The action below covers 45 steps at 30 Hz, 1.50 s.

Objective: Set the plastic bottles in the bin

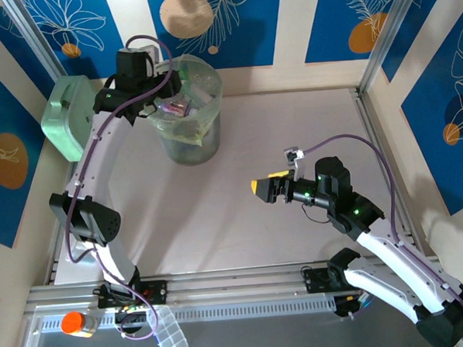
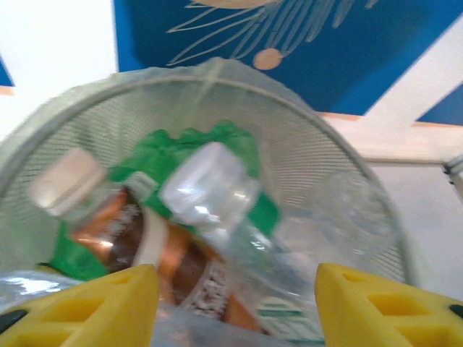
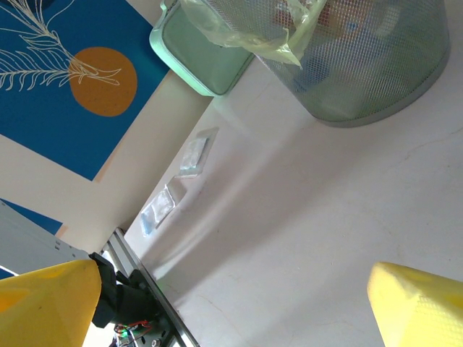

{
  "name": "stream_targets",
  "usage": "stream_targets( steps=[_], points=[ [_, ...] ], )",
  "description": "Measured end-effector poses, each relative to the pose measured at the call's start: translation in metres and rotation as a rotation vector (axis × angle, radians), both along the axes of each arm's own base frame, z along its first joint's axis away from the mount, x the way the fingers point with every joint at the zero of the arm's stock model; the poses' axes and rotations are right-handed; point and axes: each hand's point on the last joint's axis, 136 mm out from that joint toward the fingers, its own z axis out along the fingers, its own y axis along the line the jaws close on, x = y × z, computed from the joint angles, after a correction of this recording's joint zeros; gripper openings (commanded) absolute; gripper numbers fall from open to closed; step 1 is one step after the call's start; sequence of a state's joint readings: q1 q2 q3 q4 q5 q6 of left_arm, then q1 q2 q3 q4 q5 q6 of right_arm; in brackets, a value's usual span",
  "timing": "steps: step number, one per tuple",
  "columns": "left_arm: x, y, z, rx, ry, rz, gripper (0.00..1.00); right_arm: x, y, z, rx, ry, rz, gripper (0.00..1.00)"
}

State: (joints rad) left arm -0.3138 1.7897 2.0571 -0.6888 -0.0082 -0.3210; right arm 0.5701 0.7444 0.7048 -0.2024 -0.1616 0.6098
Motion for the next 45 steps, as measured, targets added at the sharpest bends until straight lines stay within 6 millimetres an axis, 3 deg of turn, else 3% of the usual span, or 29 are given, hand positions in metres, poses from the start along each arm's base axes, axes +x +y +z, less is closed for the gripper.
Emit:
stream_targets(
  steps=[3, 6, 15, 22, 26, 31, 35, 40, 43, 45],
  points=[
    [-0.006, -0.031, 0.019, 0.039, -0.050, -0.068, 0.65, 0.001, 0.001, -0.002, -0.002, 0.006, 0.003, 0.95],
    [-0.004, -0.051, 0.021, 0.074, -0.074, -0.098, 0.67, 0.003, 0.002, -0.004, -0.005, 0.012, 0.004, 0.95],
    [0.031, -0.040, -0.042, 0.267, 0.012, -0.006, 0.59, 0.002, 0.002, -0.002, -0.002, 0.008, 0.006, 0.95],
    [0.029, -0.042, -0.047, 0.273, -0.007, 0.002, 0.60, 0.000, 0.000, 0.002, 0.007, -0.007, 0.003, 0.95],
    [0.024, -0.042, -0.042, 0.267, -0.012, -0.007, 0.67, -0.001, -0.002, 0.005, 0.012, -0.016, 0.001, 0.95],
    [0.015, -0.044, -0.030, 0.243, -0.024, -0.028, 0.79, -0.001, -0.002, 0.003, 0.007, -0.009, -0.001, 0.95],
    [-0.003, -0.038, 0.001, 0.204, -0.080, -0.027, 0.85, -0.002, -0.003, 0.003, 0.000, -0.003, 0.000, 0.95],
    [-0.038, -0.013, 0.038, 0.173, -0.155, 0.018, 0.84, -0.004, -0.004, 0.006, 0.001, -0.012, 0.001, 0.95],
    [-0.054, 0.007, 0.036, 0.155, -0.158, 0.053, 0.79, -0.006, -0.005, 0.008, 0.004, -0.015, 0.001, 0.95],
    [-0.059, 0.017, 0.022, 0.159, -0.133, 0.072, 0.76, -0.006, -0.005, 0.008, 0.003, -0.014, 0.001, 0.95]
  ],
)
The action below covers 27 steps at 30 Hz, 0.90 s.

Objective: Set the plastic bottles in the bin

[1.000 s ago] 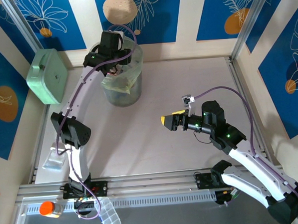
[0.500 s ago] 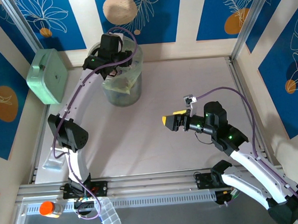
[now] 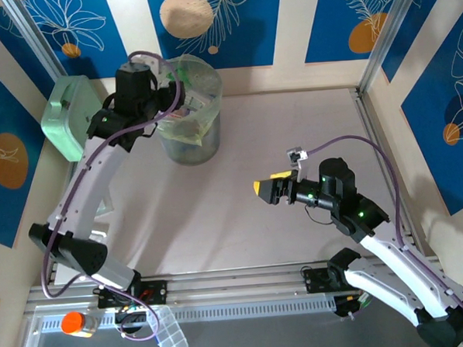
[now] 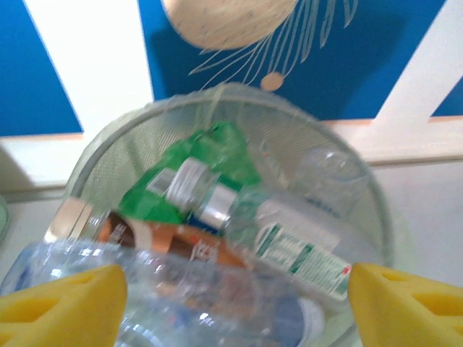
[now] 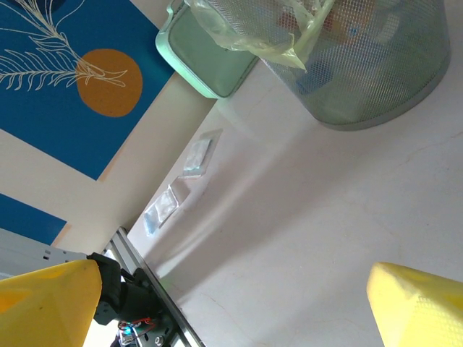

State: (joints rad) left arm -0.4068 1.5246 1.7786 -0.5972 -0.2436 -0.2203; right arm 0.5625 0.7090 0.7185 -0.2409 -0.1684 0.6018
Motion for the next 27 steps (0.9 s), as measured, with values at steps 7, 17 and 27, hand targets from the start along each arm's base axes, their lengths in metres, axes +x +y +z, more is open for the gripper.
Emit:
stream_targets(
  steps=[7, 17, 27],
  points=[
    [0.008, 0.001, -0.060, 0.038, 0.109, 0.009, 0.73, 0.001, 0.001, -0.002, -0.003, 0.007, 0.002, 0.95],
    [0.025, -0.004, -0.066, 0.034, 0.100, 0.012, 0.70, 0.002, 0.002, -0.005, -0.008, 0.018, 0.007, 0.95],
    [0.007, -0.004, -0.044, 0.009, 0.064, -0.028, 0.80, 0.001, -0.003, 0.008, -0.024, -0.018, -0.012, 0.96]
  ],
)
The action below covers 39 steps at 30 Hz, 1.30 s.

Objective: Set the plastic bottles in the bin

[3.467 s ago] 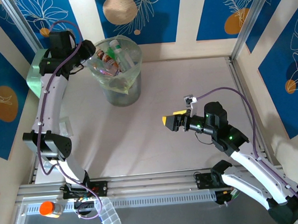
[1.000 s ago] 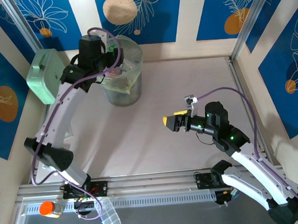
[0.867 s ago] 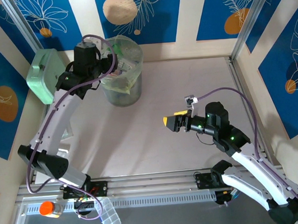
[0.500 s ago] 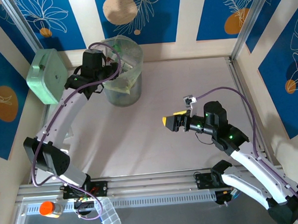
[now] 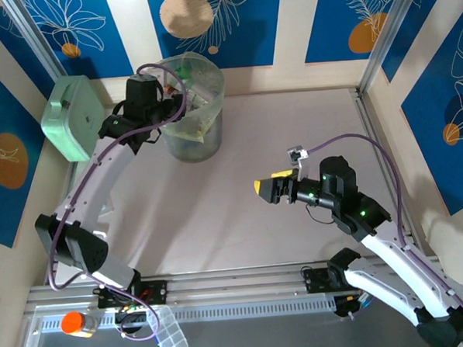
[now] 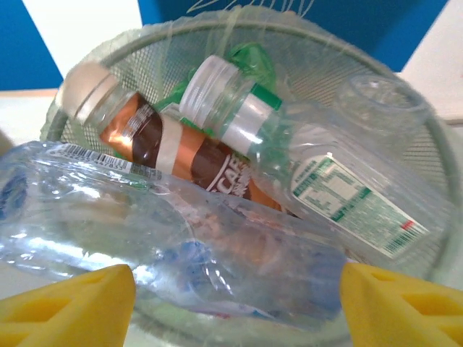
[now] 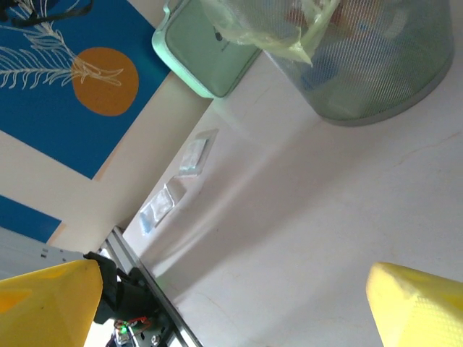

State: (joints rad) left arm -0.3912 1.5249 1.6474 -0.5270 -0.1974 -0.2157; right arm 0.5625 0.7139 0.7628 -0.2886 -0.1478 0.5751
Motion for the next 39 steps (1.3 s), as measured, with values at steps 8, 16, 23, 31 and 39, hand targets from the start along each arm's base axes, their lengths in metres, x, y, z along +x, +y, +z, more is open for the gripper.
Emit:
stream_targets(
  steps=[8, 16, 23, 31, 39],
  points=[
    [-0.078, 0.013, 0.045, -0.099, -0.178, -0.104, 0.99, 0.018, -0.027, 0.037, -0.092, -0.127, -0.166, 0.99],
    [-0.132, 0.039, 0.009, -0.120, -0.389, -0.099, 0.99, 0.044, -0.076, 0.051, -0.159, -0.320, -0.461, 0.99],
    [-0.138, 0.047, -0.090, 0.043, -0.512, -0.116, 0.99, 0.070, -0.074, -0.004, -0.382, -0.575, -0.410, 0.99],
    [-0.125, 0.081, -0.133, 0.154, -0.472, 0.082, 0.99, 0.128, -0.098, -0.082, -0.575, -0.485, -0.480, 0.99],
    [-0.115, 0.149, -0.215, 0.229, -0.247, 0.331, 0.99, 0.162, -0.147, -0.123, -0.637, -0.375, -0.604, 0.99]
  ],
)
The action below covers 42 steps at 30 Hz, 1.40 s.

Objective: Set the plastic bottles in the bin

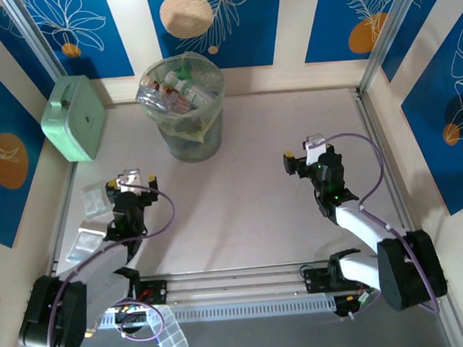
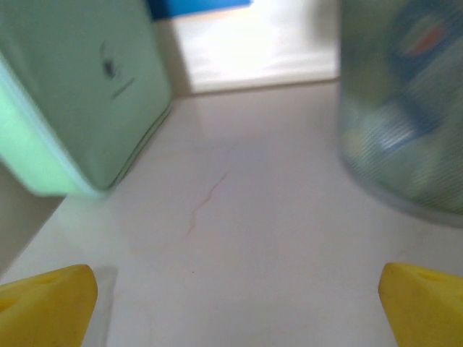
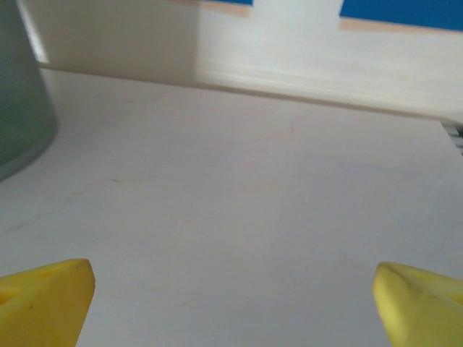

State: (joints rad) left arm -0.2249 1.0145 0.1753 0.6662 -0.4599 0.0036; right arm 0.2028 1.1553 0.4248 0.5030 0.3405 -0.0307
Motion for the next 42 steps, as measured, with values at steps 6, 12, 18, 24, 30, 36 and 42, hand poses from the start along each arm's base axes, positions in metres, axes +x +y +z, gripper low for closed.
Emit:
stream_targets(
  steps=[6, 12, 18, 24, 30, 36, 42],
  points=[
    [0.013, 0.005, -0.039, -0.014, 0.080, 0.014, 0.99, 0.005, -0.034, -0.048, 0.062, 0.116, -0.110, 0.99],
    [0.039, -0.004, -0.034, -0.007, 0.035, -0.040, 0.99, 0.015, -0.050, -0.064, 0.133, 0.120, -0.148, 0.99],
    [0.045, 0.002, -0.064, -0.030, 0.078, -0.072, 0.99, 0.013, -0.041, -0.095, 0.182, 0.160, -0.080, 0.99],
    [0.080, -0.009, -0.036, -0.051, 0.040, -0.129, 0.99, 0.030, -0.034, -0.073, 0.200, 0.112, -0.034, 0.99],
    [0.077, -0.013, -0.046, -0.051, 0.084, -0.154, 0.99, 0.029, -0.031, -0.074, 0.208, 0.119, -0.013, 0.99],
    [0.074, -0.023, -0.054, -0.063, 0.121, -0.218, 0.99, 0.027, -0.030, -0.073, 0.237, 0.124, 0.036, 0.99],
    [0.073, -0.025, -0.058, -0.073, 0.137, -0.238, 0.99, 0.026, -0.025, -0.072, 0.247, 0.127, 0.063, 0.99]
  ],
)
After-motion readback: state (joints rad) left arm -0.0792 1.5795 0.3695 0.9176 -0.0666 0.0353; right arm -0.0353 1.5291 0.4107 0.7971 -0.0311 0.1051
